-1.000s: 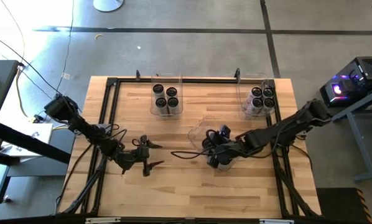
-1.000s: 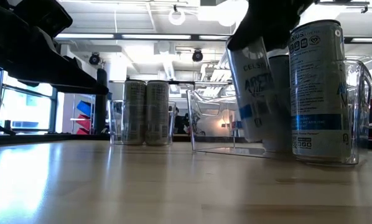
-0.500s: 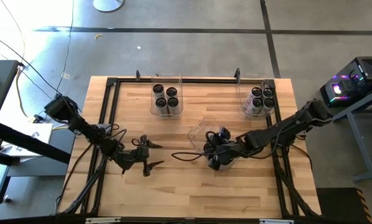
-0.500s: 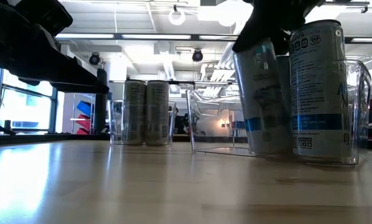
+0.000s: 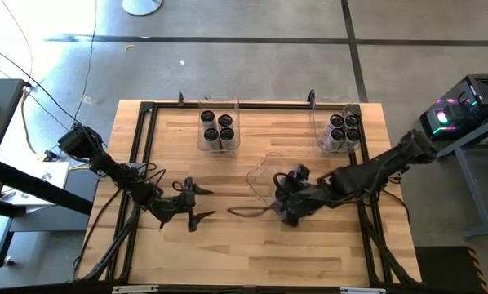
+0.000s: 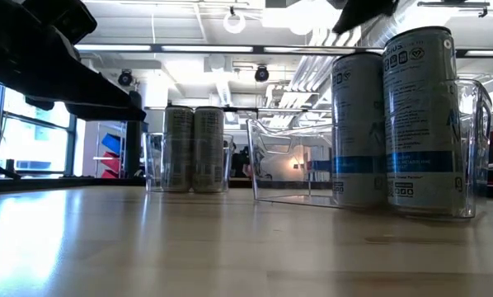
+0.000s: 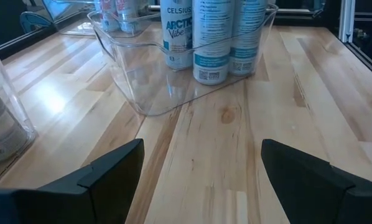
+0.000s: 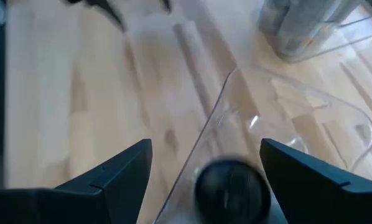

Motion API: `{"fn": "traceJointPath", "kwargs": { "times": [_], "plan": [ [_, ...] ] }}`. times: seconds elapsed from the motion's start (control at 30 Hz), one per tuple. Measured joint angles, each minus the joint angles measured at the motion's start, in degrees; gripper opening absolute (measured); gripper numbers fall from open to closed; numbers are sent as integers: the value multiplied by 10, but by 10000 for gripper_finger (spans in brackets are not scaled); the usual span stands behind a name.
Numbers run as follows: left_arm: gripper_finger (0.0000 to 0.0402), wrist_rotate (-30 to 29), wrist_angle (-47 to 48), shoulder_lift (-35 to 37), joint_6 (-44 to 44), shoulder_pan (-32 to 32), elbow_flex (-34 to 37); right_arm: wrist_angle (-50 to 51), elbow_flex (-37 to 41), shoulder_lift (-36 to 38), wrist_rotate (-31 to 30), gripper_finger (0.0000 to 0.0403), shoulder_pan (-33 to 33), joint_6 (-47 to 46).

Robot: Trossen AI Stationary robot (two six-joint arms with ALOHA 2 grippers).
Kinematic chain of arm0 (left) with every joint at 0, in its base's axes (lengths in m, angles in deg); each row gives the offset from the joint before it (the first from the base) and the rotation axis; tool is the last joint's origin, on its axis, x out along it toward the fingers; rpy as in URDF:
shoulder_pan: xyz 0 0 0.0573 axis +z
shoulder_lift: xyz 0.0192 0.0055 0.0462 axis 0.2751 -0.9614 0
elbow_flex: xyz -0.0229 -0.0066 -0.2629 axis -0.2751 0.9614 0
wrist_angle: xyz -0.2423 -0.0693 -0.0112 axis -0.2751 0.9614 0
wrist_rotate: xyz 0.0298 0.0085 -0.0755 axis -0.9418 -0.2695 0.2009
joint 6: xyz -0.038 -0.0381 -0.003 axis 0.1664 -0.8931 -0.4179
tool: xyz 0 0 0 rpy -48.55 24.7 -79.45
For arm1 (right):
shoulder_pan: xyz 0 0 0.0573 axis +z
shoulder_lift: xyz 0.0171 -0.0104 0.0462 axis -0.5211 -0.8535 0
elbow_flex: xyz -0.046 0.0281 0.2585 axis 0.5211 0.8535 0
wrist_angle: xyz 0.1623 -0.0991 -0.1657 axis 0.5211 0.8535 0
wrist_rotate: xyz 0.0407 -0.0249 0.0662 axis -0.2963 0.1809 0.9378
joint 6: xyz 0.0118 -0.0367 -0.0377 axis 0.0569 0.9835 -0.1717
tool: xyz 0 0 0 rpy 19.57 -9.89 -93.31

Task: Sort soda cans
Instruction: Move the transparent bin to the top center of the table

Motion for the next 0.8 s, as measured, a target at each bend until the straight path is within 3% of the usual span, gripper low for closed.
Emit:
{"fn": "traceJointPath", "kwargs": {
  "times": [0.2,0.33,0.57,0.8],
  "plan": [
    [320,-9,-3,0,-2,0,0,103,-90,0,70,295,79,-60],
    [320,-9,-18,0,-2,4,0,116,-104,1,109,295,148,-146],
    [320,-10,-23,0,-5,12,0,114,8,0,103,258,241,-338],
    [320,-4,-29,0,-2,20,0,24,156,0,85,131,257,-436]
  ]
}}
